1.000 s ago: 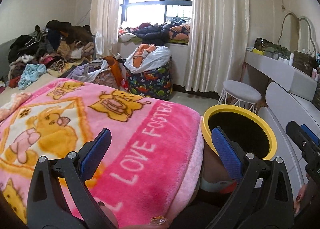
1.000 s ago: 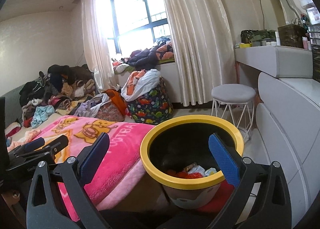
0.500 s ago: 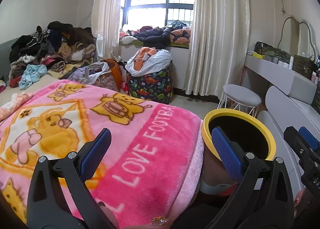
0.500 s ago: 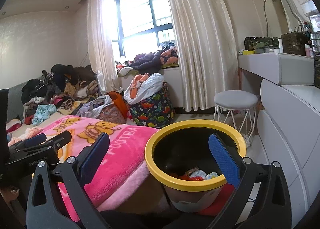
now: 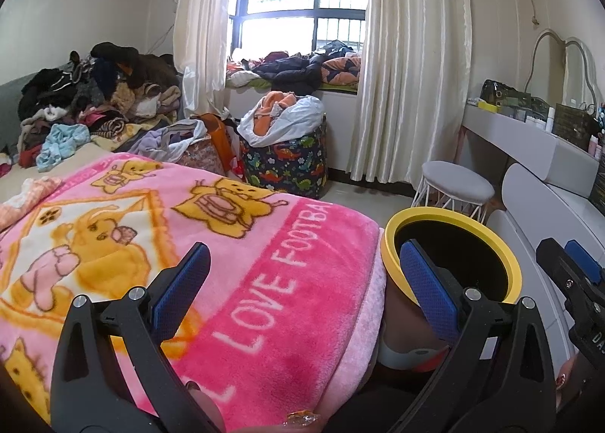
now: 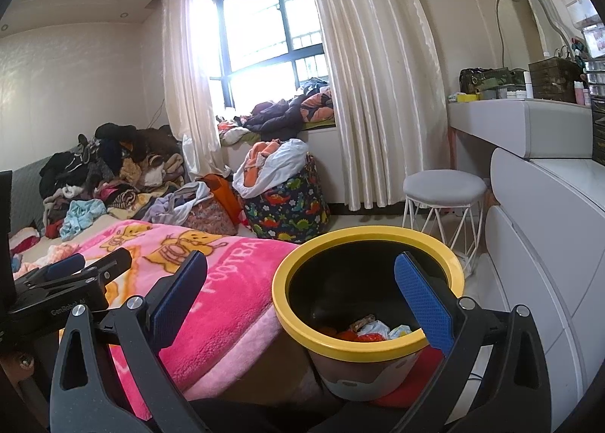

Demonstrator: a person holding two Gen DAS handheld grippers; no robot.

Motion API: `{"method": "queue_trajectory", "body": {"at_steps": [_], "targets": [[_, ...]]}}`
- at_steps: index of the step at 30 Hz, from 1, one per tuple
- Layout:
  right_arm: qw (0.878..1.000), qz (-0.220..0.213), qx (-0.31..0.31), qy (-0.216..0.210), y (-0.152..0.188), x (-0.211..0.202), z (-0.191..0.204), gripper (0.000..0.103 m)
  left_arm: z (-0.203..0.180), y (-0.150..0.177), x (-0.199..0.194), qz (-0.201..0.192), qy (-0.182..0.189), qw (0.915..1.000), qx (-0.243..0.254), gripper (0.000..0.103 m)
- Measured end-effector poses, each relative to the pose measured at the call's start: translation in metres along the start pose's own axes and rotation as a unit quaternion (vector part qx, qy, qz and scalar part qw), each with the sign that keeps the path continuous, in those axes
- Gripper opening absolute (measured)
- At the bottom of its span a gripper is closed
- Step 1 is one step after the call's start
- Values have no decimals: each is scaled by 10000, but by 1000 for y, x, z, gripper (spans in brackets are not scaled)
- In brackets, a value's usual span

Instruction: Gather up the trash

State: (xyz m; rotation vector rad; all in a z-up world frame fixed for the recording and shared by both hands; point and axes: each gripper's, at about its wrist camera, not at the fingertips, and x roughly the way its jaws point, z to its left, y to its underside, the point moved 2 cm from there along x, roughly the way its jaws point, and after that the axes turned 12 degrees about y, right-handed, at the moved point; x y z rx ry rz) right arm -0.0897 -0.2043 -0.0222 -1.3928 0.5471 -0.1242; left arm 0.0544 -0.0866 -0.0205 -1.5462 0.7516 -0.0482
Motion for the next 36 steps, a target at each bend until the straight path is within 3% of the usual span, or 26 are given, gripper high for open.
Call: {"method": "queue_trajectory", "body": {"at_steps": [22, 29, 33, 36], "targets": [[10000, -19, -8, 0, -1, -1, 2, 97, 9, -3, 0, 61, -50, 9999, -137, 92], [9995, -165, -222, -120, -6, -8, 17, 97, 38, -2, -6, 31, -500, 9977, -463, 92], [9958, -170, -535, -716, -14, -12, 57, 97, 86, 8, -24, -10, -894, 9920, -886, 92], [9852, 56, -886, -1468, -15, -12, 108, 97, 148, 19, -47, 11, -1561, 9791, -1304, 92]]}}
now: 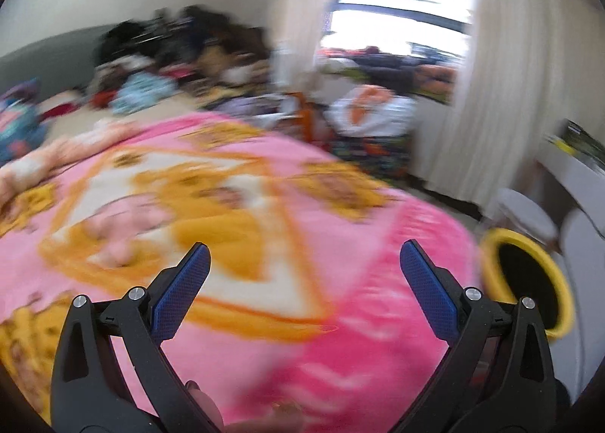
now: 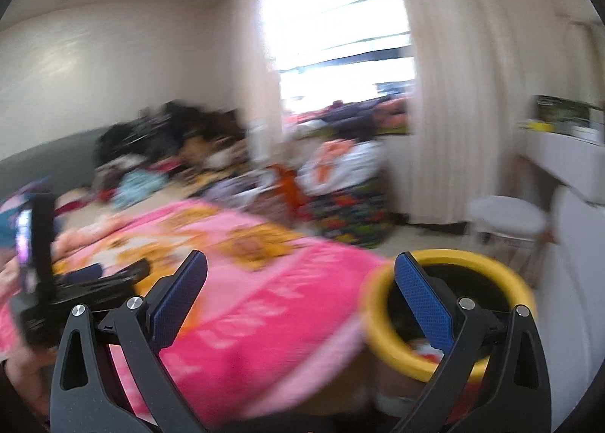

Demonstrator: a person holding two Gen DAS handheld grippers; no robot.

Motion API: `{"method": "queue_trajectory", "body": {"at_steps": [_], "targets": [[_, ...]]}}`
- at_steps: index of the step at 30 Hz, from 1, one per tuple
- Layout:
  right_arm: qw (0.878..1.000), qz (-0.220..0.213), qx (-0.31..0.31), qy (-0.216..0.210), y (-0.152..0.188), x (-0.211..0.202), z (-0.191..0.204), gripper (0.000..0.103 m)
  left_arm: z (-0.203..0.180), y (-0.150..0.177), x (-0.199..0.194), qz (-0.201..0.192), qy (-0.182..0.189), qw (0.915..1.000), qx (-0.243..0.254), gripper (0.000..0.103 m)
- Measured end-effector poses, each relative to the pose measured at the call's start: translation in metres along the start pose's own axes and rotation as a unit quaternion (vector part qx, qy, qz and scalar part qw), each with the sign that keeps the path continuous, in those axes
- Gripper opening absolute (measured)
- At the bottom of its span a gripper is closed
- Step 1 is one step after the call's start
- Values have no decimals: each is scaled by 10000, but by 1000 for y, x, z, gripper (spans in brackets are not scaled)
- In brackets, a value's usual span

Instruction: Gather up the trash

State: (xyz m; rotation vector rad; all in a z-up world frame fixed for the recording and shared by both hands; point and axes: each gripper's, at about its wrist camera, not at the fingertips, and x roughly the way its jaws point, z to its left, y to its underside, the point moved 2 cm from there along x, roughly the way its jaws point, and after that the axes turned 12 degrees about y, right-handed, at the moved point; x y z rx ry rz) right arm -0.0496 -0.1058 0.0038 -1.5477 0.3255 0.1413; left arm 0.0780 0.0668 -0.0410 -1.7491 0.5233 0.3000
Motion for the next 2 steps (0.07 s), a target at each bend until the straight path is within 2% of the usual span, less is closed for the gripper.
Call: {"method": "queue_trajectory", "body": {"at_steps": [1, 2], "targets": [[9988, 173, -207, -408, -3, 9, 26, 97, 23, -1, -1, 21, -256, 9996, -127, 92], [9957, 341, -369, -772, -3, 17, 48, 97, 59, -2, -3, 63, -710, 9970, -310, 92]]}}
